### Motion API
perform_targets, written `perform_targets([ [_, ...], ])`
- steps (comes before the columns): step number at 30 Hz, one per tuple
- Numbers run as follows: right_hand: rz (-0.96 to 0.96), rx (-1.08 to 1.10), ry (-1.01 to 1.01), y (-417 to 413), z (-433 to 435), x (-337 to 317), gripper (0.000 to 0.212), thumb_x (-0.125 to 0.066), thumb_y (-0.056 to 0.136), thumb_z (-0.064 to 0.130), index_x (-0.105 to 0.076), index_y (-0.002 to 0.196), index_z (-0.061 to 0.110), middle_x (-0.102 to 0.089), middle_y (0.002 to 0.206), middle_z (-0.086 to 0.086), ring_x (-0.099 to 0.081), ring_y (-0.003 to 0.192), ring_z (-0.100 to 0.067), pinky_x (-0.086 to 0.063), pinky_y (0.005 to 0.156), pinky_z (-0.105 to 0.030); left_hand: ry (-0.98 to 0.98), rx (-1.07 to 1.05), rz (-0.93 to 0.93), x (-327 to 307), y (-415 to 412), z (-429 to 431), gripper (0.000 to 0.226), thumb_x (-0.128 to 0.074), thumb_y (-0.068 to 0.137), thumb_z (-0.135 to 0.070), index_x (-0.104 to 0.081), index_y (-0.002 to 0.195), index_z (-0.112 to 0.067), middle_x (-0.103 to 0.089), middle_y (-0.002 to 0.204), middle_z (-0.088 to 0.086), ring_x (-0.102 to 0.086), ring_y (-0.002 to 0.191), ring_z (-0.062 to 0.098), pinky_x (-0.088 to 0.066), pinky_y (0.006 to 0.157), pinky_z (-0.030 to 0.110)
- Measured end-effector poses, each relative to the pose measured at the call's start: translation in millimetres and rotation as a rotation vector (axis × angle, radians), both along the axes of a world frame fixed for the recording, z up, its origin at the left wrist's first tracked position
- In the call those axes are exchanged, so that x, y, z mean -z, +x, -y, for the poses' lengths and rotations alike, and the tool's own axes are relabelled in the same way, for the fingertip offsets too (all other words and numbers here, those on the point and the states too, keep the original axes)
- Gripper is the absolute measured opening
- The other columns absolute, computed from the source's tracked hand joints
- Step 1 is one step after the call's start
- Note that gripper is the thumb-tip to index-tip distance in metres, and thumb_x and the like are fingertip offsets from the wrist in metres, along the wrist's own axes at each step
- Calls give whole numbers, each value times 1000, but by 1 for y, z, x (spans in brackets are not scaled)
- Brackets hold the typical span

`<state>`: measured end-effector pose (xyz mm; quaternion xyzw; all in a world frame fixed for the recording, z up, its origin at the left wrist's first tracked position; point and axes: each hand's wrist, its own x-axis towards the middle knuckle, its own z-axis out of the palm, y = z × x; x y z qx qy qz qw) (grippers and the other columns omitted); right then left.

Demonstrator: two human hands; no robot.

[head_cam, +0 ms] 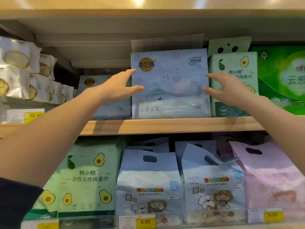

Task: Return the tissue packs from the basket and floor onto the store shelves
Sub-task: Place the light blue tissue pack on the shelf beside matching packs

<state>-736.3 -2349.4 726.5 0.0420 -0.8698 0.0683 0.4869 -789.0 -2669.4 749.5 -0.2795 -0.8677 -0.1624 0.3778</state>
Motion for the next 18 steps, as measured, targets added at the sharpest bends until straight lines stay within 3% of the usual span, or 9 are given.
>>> perform_targets([
  [13,125,-22,129,80,14,51,61,-48,88,47,-33,141,22,-44,141,-11,-38,129,-29,-36,102,-46,-21,5,58,65,84,-12,65,-47,91,-45,-23,145,-17,-26,153,3,-26,139,21,-23,111,39],
  [18,204,-19,123,125,24,99,62,-50,88,44,-32,142,19,-43,142,-13,-38,129,-33,-34,103,-46,-41,1,114,112,126,-8,61,-49,90,-46,-32,140,-15,-37,146,6,-39,130,25,-29,109,42],
])
